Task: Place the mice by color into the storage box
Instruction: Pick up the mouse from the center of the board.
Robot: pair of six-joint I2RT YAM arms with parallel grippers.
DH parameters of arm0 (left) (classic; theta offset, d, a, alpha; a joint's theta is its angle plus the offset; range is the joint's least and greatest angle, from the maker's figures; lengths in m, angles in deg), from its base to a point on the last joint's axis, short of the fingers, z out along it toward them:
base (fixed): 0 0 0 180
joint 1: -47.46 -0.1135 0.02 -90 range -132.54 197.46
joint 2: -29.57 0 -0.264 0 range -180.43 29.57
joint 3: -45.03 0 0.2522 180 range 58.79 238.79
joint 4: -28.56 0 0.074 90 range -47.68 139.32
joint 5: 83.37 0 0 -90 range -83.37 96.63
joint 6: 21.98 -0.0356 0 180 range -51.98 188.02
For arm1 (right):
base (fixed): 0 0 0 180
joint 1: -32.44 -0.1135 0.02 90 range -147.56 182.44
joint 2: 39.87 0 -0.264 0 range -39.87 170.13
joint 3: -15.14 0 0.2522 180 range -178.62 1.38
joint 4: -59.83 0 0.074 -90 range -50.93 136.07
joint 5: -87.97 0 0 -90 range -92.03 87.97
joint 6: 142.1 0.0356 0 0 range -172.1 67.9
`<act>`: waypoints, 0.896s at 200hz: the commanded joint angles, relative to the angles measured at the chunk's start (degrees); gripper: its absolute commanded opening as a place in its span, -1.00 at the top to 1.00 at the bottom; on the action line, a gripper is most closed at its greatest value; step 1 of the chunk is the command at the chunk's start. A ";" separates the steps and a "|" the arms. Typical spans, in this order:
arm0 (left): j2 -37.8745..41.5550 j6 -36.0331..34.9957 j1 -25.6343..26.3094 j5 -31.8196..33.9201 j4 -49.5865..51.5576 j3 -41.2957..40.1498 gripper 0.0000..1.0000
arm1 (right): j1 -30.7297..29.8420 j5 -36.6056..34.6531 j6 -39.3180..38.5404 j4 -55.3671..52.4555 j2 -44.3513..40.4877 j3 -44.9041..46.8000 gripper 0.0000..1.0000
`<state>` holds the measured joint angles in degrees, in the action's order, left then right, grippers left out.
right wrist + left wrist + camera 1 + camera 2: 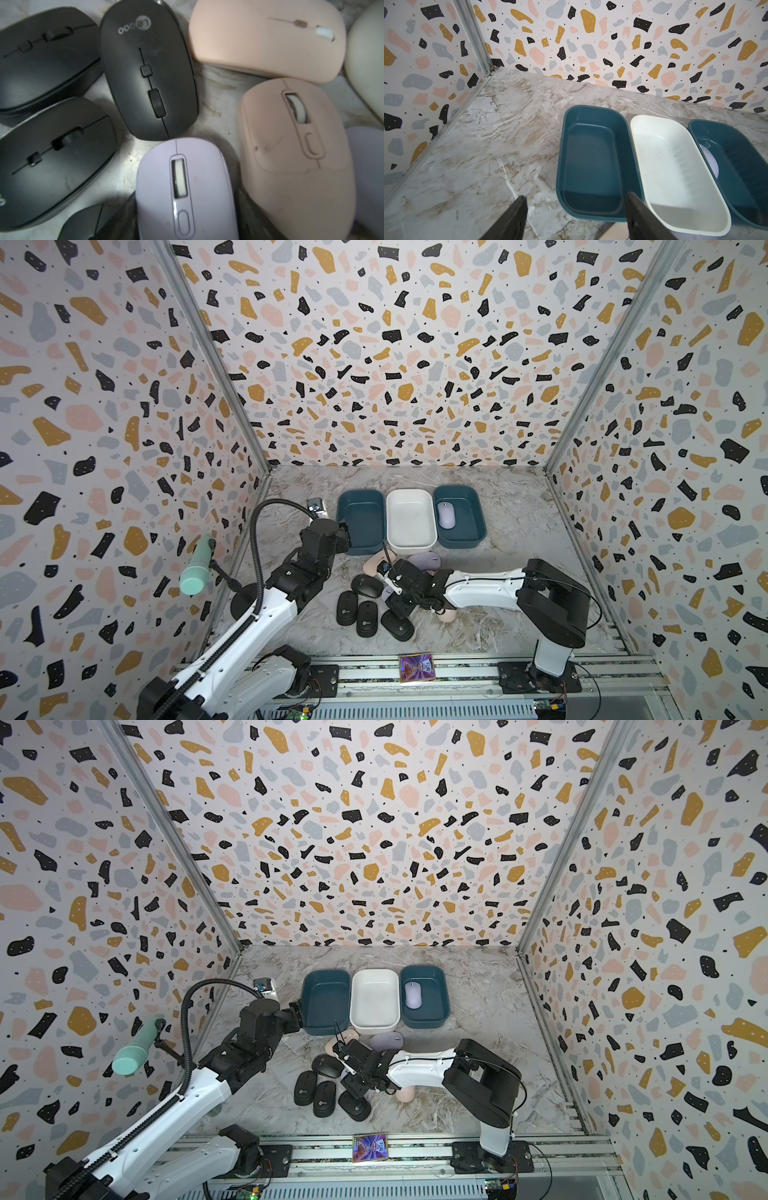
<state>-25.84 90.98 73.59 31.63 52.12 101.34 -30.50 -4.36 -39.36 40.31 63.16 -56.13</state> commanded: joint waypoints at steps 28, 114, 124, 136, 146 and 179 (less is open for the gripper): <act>0.40 -0.81 0.33 0.97 -1.80 0.87 -0.46 | 0.42 -1.19 -0.92 -3.77 0.92 -1.11 -0.38; 0.57 -1.40 0.33 2.16 0.17 3.46 -0.46 | 0.45 0.11 -1.96 -5.81 2.76 -2.38 -0.42; 0.91 -1.49 0.33 2.30 0.19 3.42 -0.46 | 0.35 0.14 -2.01 -6.43 3.14 -2.88 -0.42; 1.19 -1.80 0.33 2.33 0.19 3.43 -0.46 | 0.34 0.35 -2.10 -7.00 3.63 -3.45 -0.42; 1.38 -1.94 0.32 2.35 0.11 3.40 -0.46 | 0.36 0.33 -2.11 -7.27 3.94 -3.89 -0.42; 1.63 -2.49 0.31 2.01 0.11 3.42 -0.46 | 0.35 -0.53 -1.62 -8.50 5.13 -5.40 -0.28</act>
<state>-25.23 89.87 73.59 32.92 52.67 103.35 -30.41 -4.25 -41.07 36.62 66.52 -60.66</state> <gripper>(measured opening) 0.730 0.669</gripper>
